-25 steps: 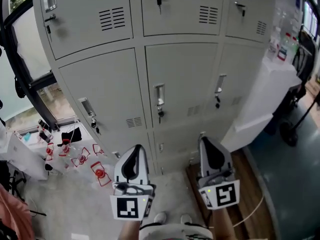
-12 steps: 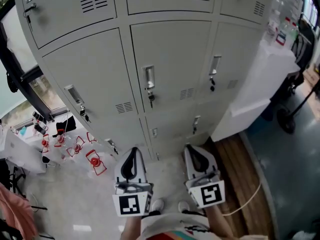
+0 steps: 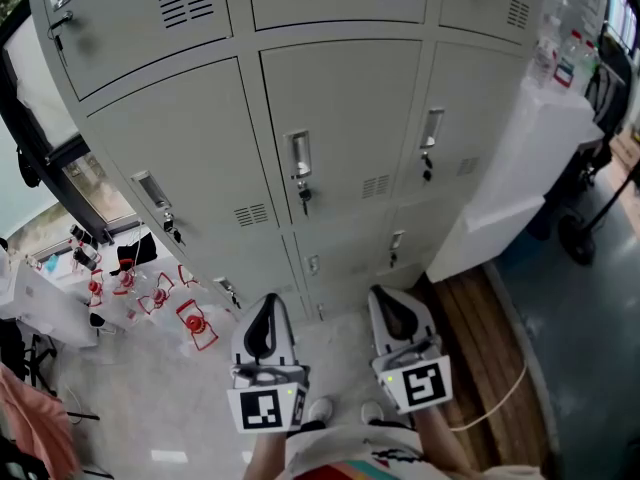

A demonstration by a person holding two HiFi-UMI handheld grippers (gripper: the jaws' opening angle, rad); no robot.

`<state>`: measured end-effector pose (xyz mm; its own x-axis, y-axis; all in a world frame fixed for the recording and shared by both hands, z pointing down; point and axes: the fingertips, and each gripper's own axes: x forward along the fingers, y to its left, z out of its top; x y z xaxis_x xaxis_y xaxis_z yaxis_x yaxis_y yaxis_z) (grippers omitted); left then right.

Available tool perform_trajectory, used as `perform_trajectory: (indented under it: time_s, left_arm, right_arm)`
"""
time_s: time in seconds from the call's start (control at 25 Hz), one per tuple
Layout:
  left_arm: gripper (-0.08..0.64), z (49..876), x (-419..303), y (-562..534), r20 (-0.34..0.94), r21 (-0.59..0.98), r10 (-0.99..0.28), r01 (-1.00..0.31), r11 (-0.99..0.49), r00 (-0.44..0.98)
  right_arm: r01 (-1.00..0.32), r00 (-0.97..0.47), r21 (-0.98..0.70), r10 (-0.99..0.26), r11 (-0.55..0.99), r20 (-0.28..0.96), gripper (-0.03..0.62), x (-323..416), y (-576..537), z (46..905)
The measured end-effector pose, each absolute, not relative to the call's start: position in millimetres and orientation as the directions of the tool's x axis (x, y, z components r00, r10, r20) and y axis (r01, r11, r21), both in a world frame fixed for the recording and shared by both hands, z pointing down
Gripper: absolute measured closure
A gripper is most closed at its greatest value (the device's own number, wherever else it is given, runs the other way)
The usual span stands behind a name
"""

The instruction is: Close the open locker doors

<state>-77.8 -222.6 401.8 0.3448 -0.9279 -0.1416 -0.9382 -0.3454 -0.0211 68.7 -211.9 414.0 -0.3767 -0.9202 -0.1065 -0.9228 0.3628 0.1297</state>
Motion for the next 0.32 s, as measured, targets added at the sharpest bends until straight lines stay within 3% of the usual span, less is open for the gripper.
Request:
perform_trajectory:
  time_s: [0.32]
  left_arm:
    - [0.555, 403.5, -80.4, -222.8, -0.137, -0.012, -0.931, -0.94, -0.341, 0.339]
  right_arm:
    - [-0.916, -0.389, 0.151, -0.915, 0.373, -0.101, 0.586, 67.2, -212.3, 412.2]
